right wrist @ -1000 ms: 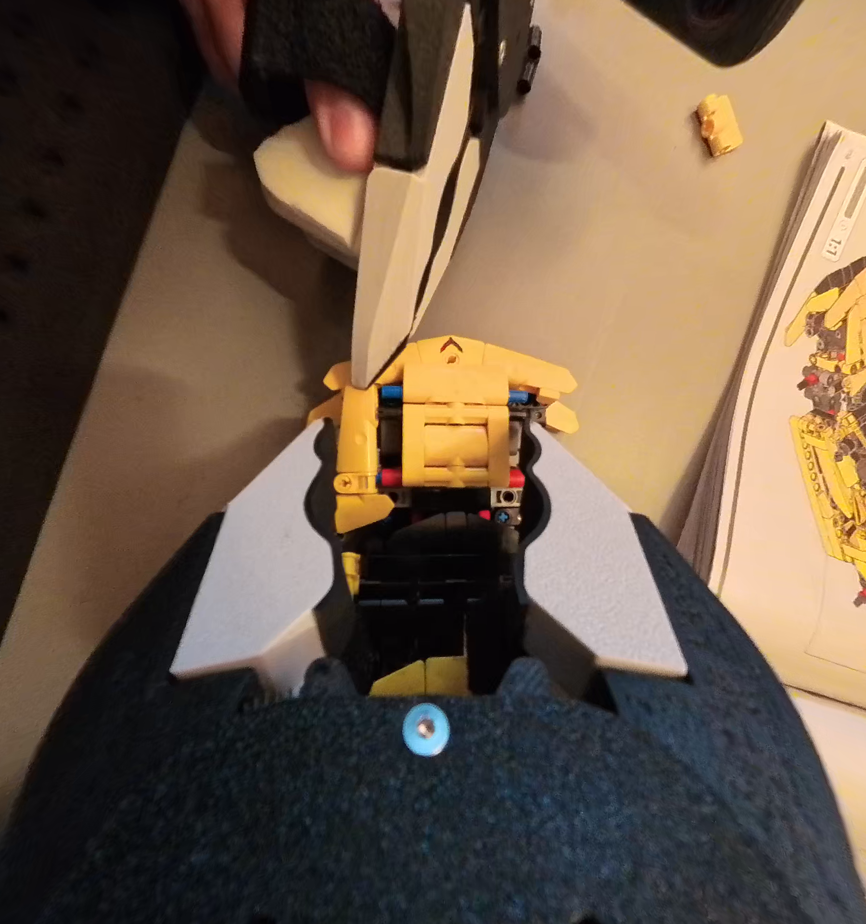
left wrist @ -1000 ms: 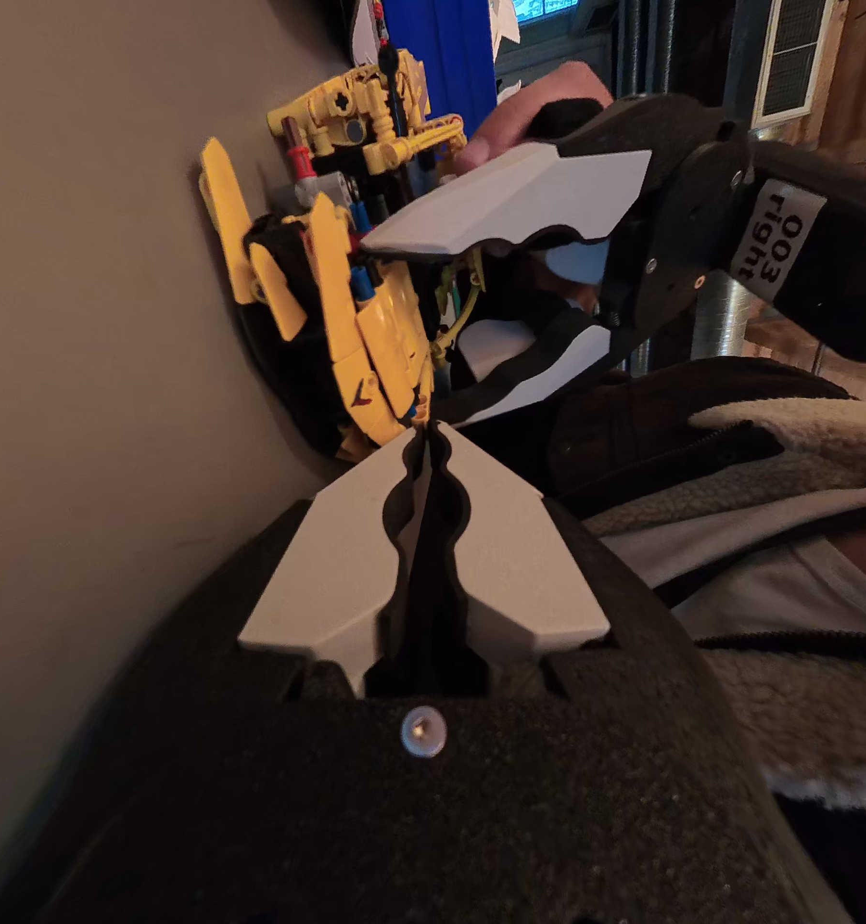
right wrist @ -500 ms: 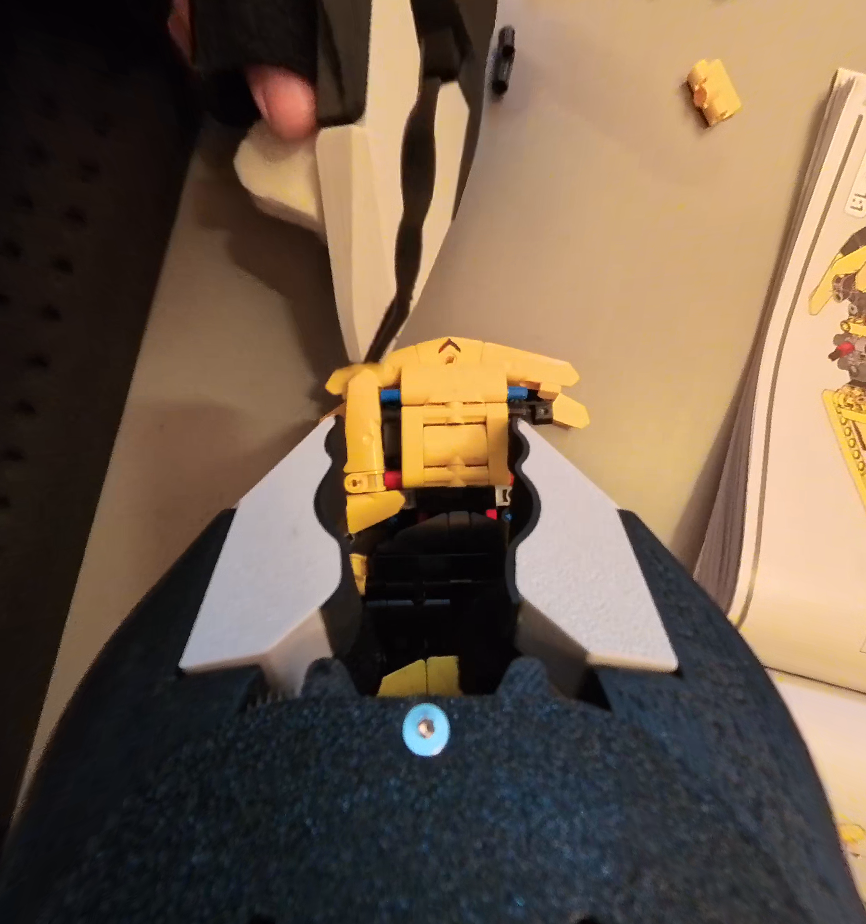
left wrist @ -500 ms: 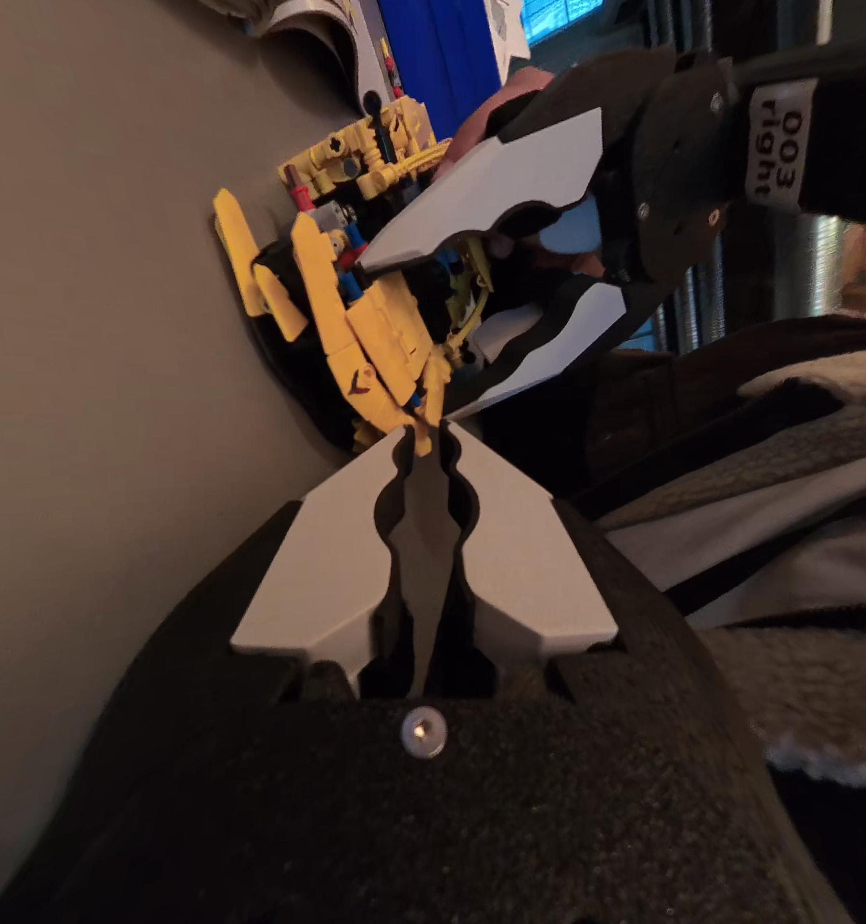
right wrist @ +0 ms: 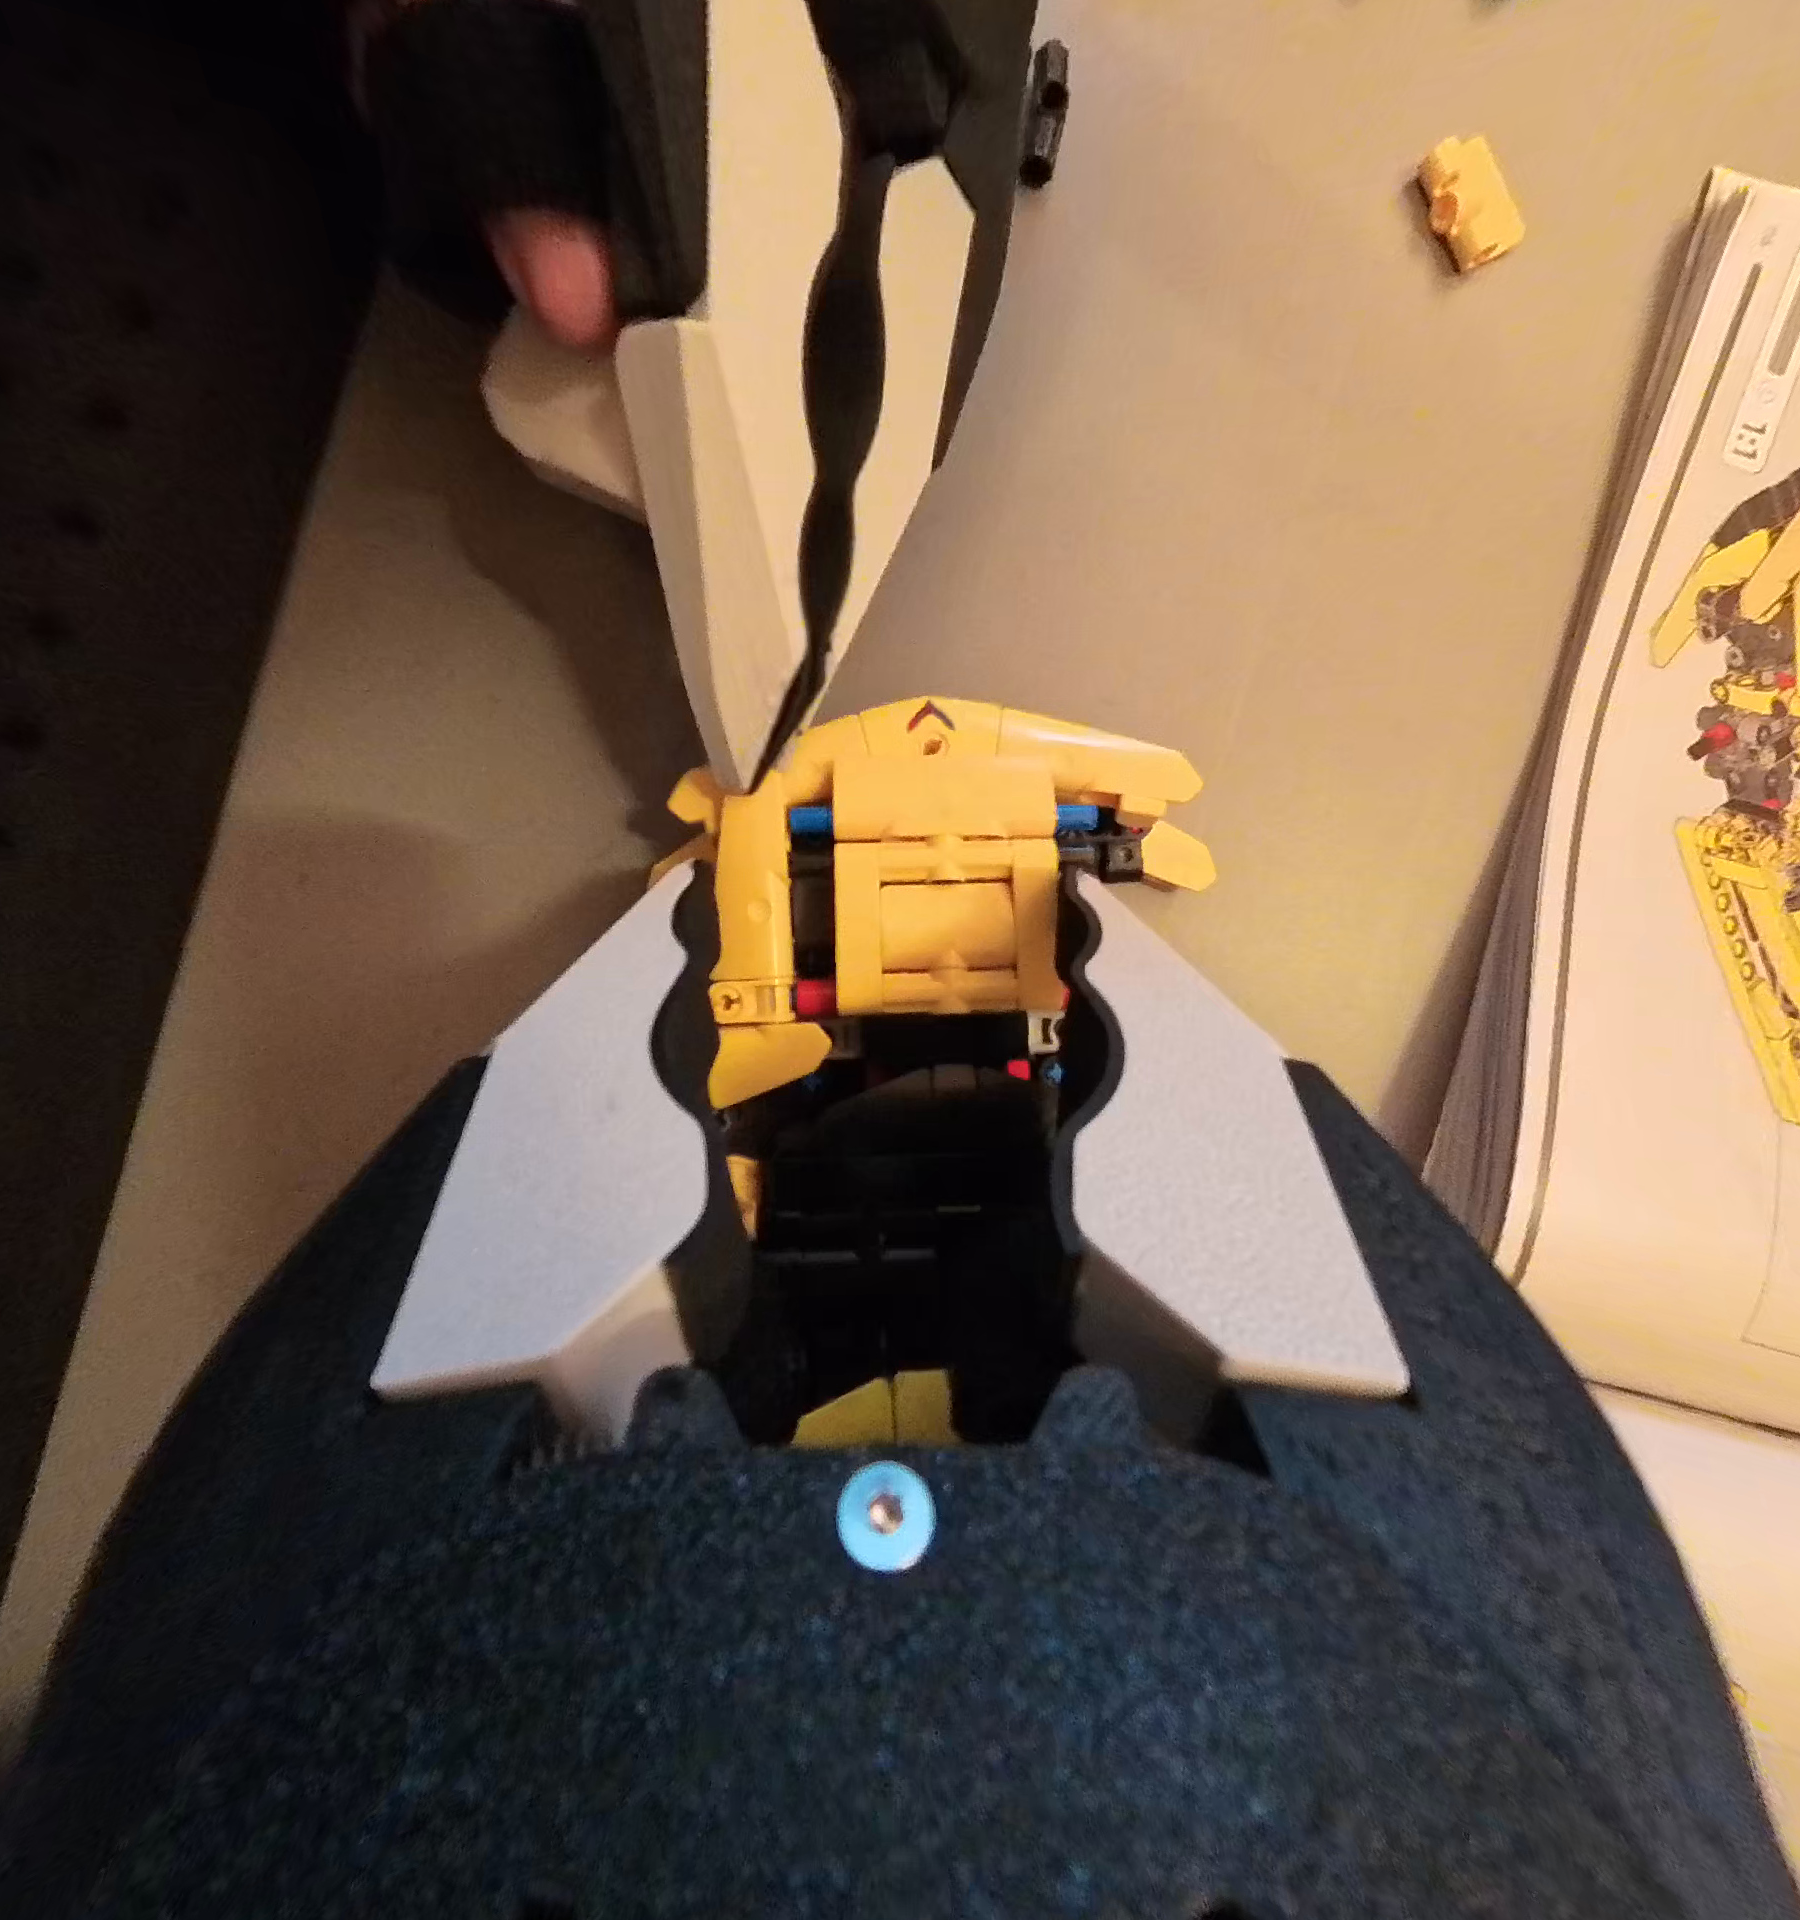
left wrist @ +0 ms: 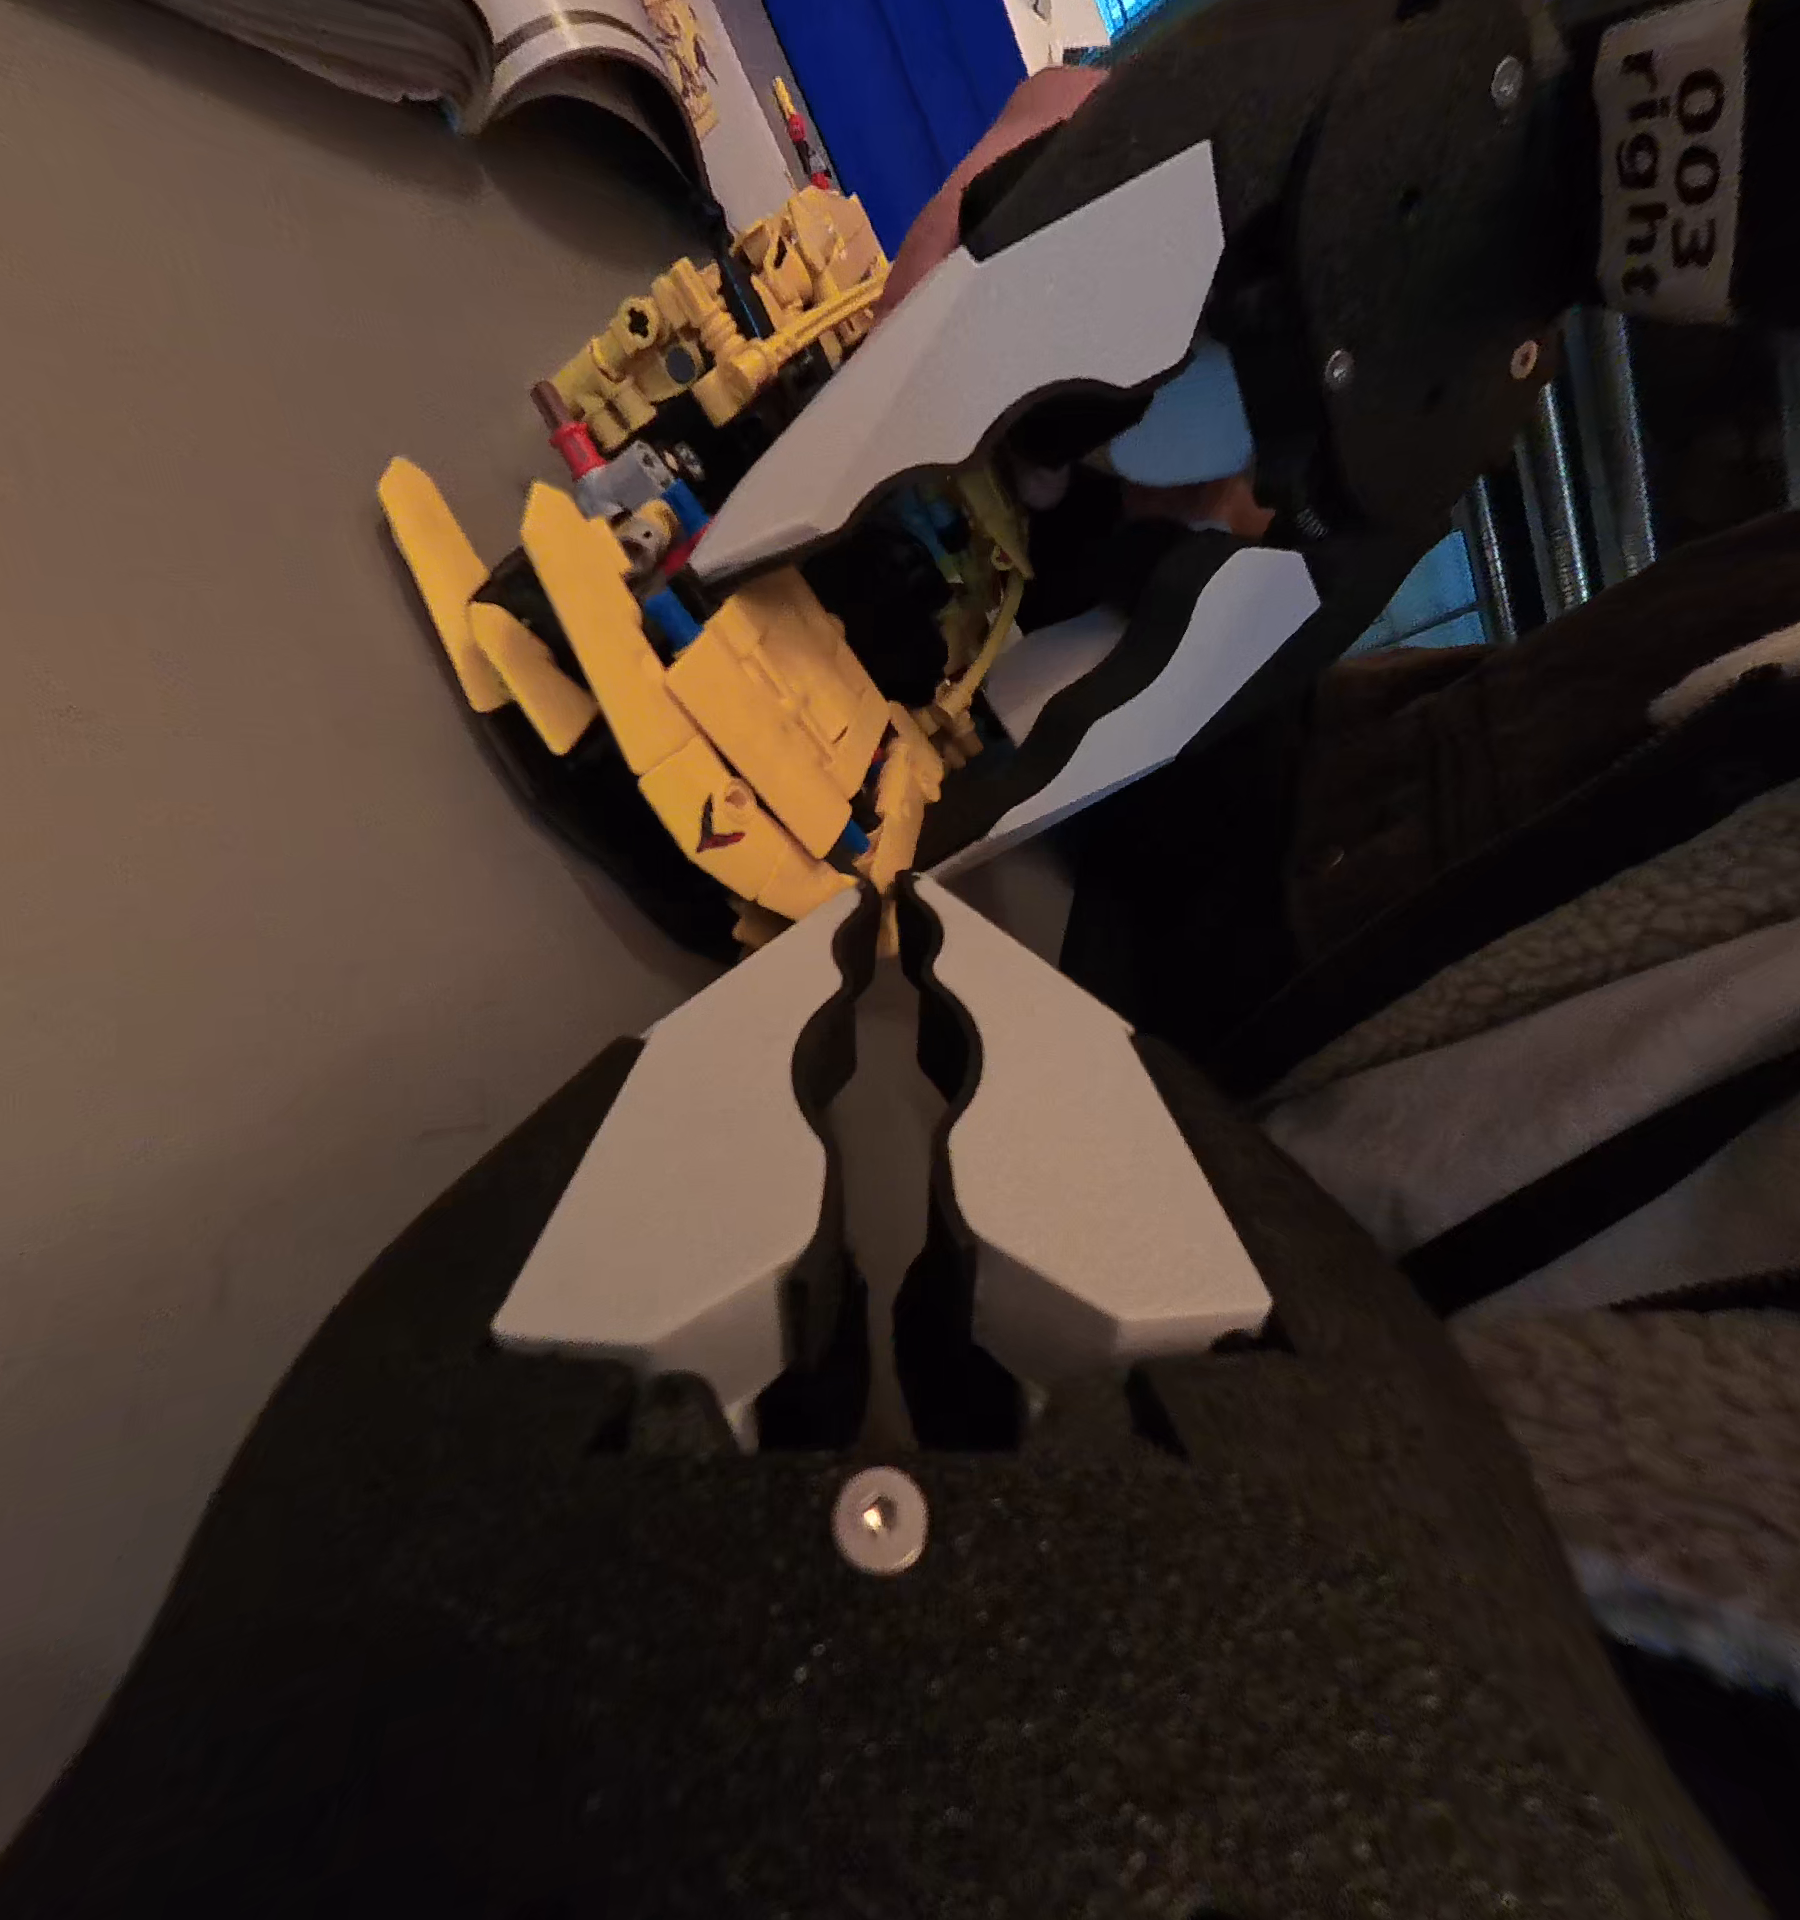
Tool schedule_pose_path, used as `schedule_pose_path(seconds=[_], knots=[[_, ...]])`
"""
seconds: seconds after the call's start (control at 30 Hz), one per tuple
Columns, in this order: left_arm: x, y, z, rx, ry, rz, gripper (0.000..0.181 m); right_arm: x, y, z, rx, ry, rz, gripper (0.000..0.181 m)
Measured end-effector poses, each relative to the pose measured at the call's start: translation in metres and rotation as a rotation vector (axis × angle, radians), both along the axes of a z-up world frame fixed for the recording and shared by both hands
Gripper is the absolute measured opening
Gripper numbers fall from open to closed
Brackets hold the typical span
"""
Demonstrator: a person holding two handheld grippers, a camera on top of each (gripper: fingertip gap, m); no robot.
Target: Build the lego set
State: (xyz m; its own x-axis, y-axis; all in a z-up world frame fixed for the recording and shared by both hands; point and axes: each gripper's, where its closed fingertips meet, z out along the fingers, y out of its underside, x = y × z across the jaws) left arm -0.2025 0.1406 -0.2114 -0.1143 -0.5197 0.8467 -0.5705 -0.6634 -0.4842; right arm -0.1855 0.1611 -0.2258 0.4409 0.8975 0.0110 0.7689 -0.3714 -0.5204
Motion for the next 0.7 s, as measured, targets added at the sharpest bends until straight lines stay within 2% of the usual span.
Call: schedule_pose_path(seconds=[0.33, 0.43, 0.57, 0.63, 0.7], knots=[[0.0, 0.0, 0.0, -0.001, -0.002, 0.002, 0.002, 0.0, 0.0, 0.0, 0.019, -0.006, 0.01, 0.063], [0.0, 0.002, 0.001, 0.05, -0.022, 0.006, 0.003, 0.0, 0.001, 0.001, 0.005, 0.011, -0.001, 0.063], [0.001, 0.022, 0.01, 0.128, -0.086, 0.082, 0.005, 0.001, 0.0, 0.006, -0.065, 0.086, -0.032, 0.058], [0.001, 0.033, 0.009, 0.134, -0.077, 0.131, 0.013, 0.0, -0.001, 0.006, -0.055, 0.076, -0.014, 0.058], [0.003, 0.029, 0.007, 0.118, -0.067, 0.117, 0.018, 0.0, -0.002, 0.006, -0.051, 0.074, -0.005, 0.059]])
